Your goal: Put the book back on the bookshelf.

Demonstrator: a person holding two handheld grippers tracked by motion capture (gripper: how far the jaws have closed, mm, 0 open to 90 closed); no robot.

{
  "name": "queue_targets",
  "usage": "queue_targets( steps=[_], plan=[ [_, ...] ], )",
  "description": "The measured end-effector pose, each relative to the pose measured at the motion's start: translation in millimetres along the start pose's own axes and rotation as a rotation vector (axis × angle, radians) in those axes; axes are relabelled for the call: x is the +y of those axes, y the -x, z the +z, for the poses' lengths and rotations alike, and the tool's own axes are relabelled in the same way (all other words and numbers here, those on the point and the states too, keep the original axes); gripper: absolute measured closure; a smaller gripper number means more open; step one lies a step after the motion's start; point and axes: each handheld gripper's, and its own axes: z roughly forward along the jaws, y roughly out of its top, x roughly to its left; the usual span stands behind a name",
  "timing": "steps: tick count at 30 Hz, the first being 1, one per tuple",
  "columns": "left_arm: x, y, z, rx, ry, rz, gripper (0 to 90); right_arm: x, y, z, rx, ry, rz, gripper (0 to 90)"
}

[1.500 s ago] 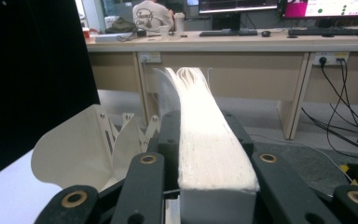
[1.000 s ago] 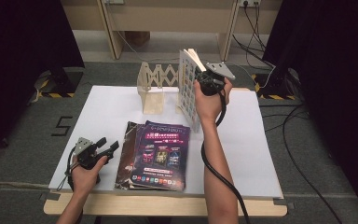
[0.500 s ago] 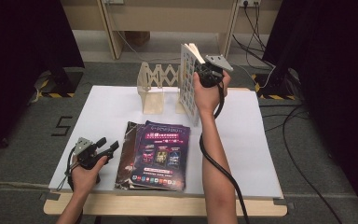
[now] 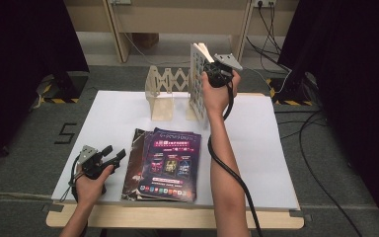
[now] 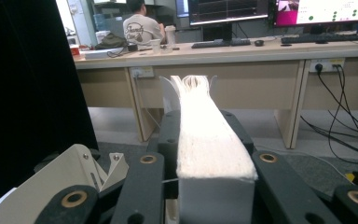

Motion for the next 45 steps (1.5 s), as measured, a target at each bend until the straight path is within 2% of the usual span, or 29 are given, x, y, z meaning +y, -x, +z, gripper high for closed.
queue_targets(
  steps=[4, 10, 20, 23, 25, 28, 31, 41, 45],
  plan=[
    [0.0, -0.4, 0.0, -0.002, 0.000, -0.002, 34.6, -0.1, -0.6, 3.9, -0.005, 0.010, 0.018, 74.4],
    [0.1, -0.8, -0.1, -0.002, -0.001, -0.006, 34.5, -5.3, -1.4, 11.8, -0.014, 0.015, -0.004, 74.4],
    [0.1, -1.6, -0.1, -0.005, 0.000, -0.012, 34.4, -8.8, -3.3, 18.1, -0.018, 0.029, 0.001, 74.4],
    [-0.1, -2.1, 0.1, -0.009, 0.005, -0.018, 34.3, -13.7, -5.0, 19.2, -0.019, 0.042, -0.016, 74.4],
    [-0.1, -1.9, -0.2, -0.009, 0.006, -0.018, 34.3, -19.2, -6.5, 19.2, -0.026, 0.052, -0.043, 74.3],
    [-0.3, -1.7, -0.3, -0.010, 0.010, -0.019, 34.2, -29.2, -8.1, 15.7, -0.051, 0.066, -0.068, 74.0],
    [-0.1, -1.7, -0.1, -0.008, 0.003, -0.013, 34.3, -34.7, -9.0, 10.3, -0.042, 0.068, -0.087, 73.5],
    [0.0, -1.0, -0.2, -0.006, 0.000, -0.006, 34.6, -28.0, -1.2, -0.6, -0.011, -0.016, -0.100, 67.6],
    [0.1, -1.2, 0.1, -0.006, -0.003, -0.005, 34.7, -27.7, 0.1, -2.0, -0.009, -0.030, -0.106, 66.9]
  ],
)
